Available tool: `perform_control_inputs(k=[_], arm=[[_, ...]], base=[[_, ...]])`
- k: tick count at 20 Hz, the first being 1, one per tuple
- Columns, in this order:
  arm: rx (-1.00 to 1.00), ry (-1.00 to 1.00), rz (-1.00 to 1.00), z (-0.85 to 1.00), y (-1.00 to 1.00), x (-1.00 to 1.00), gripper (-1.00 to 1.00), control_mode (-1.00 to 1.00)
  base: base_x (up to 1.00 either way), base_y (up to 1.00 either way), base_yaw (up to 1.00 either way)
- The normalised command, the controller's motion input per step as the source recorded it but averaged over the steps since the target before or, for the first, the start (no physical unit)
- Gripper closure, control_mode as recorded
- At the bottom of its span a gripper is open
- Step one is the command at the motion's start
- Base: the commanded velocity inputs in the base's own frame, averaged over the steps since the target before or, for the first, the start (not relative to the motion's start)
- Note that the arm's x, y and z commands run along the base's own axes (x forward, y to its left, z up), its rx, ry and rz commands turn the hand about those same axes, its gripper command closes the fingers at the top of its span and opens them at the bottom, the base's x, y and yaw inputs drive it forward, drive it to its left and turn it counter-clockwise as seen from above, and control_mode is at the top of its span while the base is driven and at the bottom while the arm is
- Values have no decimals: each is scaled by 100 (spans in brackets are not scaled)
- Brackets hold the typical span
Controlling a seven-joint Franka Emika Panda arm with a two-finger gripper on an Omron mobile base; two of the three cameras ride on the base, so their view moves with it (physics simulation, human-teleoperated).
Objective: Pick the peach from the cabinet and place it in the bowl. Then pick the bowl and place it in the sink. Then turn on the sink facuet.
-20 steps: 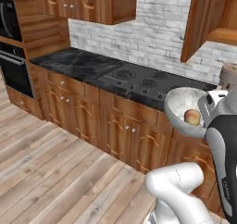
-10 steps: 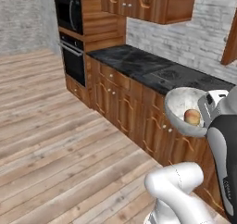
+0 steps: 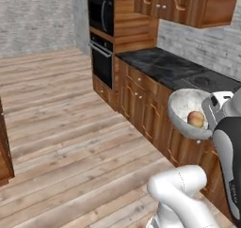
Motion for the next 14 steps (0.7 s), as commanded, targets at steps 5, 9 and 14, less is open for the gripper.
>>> perform_control_inputs(k=[5,9,14], arm=[[0,0,0,0,0,0,100,100],[0,0,0,0,0,0,100,100],[0,0,0,0,0,0,100,100]], base=[[67,50,39],[69,37,63],[75,27,63]])
